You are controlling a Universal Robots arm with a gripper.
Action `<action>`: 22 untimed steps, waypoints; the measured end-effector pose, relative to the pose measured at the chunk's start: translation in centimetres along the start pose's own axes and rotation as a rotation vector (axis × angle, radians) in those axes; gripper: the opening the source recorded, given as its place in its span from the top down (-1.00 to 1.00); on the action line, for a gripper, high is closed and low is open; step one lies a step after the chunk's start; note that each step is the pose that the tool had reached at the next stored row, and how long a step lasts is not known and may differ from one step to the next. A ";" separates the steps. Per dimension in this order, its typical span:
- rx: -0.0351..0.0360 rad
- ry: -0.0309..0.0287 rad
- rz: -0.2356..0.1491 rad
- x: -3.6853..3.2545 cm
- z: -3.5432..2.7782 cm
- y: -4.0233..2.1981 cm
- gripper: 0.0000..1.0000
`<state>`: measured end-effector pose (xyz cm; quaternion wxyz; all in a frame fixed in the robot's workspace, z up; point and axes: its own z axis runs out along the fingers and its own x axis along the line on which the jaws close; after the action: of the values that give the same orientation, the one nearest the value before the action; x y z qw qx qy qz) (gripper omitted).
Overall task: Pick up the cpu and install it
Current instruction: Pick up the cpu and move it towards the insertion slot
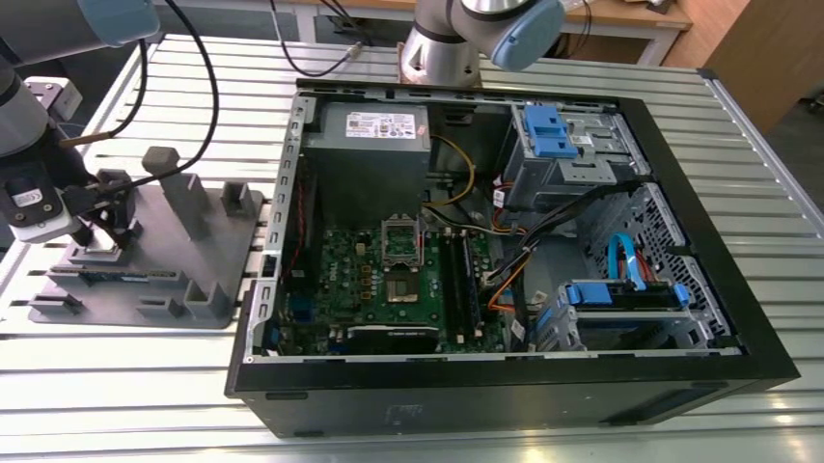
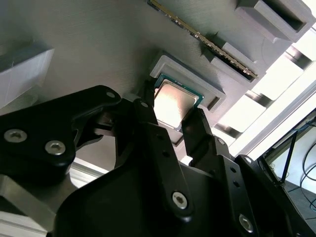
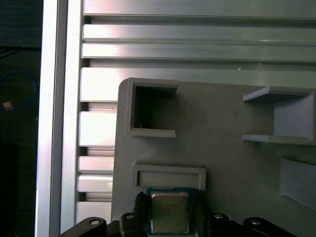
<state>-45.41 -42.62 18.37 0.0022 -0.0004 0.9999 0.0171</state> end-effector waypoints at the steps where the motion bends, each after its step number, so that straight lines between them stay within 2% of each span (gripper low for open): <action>1: 0.0000 0.0000 0.000 0.00 0.00 0.00 0.06; 6: 0.0000 0.0001 0.000 0.00 -0.28 0.01 0.06; 13: 0.0000 0.0001 0.000 -0.01 -1.52 0.05 0.06; 16: 0.0000 0.0000 0.000 -0.01 -1.84 0.06 0.06; 22: 0.0000 0.0000 0.000 -0.01 -3.36 0.12 0.06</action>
<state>-45.41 -42.62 21.74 0.0022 -0.0004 0.9999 0.0171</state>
